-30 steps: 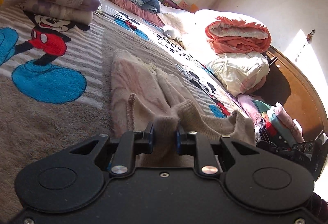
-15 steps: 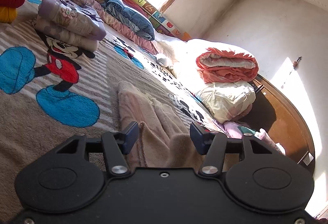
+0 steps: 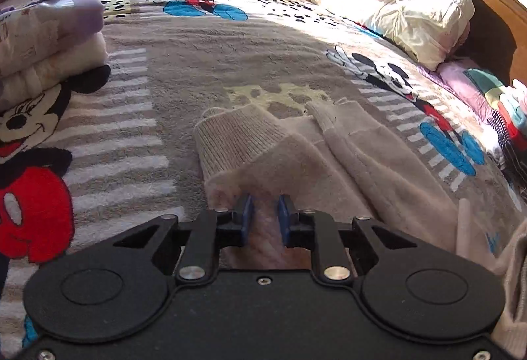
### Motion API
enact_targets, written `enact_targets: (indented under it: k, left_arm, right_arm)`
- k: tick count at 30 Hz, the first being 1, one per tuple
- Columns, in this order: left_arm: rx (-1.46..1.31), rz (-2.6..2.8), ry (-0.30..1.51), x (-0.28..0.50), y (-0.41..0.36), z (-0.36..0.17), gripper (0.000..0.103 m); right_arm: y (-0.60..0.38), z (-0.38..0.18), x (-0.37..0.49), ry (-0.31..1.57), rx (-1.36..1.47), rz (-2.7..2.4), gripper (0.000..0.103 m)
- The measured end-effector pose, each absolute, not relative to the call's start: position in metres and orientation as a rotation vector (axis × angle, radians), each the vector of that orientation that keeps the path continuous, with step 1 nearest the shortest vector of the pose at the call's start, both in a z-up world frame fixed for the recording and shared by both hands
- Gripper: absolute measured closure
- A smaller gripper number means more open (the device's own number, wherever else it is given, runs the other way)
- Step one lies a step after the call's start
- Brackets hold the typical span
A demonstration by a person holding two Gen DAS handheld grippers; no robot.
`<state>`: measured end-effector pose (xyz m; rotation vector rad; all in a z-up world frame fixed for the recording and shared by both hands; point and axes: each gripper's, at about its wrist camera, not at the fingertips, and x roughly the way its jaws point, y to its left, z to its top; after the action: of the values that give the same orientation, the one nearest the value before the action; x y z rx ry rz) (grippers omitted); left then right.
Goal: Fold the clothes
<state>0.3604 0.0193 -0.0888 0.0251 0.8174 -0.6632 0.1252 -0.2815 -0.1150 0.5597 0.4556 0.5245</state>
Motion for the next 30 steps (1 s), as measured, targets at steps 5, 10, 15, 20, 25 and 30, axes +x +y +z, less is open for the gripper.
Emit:
enact_targets:
  k: [5,10,15,20,25,30]
  left_arm:
    - [0.077,-0.680,0.803,0.357,0.016,-0.090,0.087]
    - [0.029,-0.686,0.811,0.361,0.019,-0.090,0.087]
    - [-0.027,-0.697,0.825,0.365,0.025,-0.092,0.087]
    - [-0.207,-0.715,0.897,0.380,0.044,-0.098,0.087]
    - [-0.339,-0.728,0.921,0.385,0.057,-0.106,0.089]
    - [-0.396,-0.727,0.899,0.383,0.064,-0.102,0.089]
  right_arm:
    - [-0.281,-0.114,0.130,0.448,0.574,0.556,0.088]
    - [-0.283,-0.111,0.135,0.419,0.591,0.559,0.090]
    - [-0.290,-0.109,0.151,0.396,0.652,0.538,0.090]
    - [-0.299,-0.106,0.164,0.354,0.725,0.499,0.090]
    - [-0.300,-0.098,0.188,0.333,0.718,0.499,0.090]
    - [-0.300,-0.099,0.210,0.339,0.700,0.476,0.090]
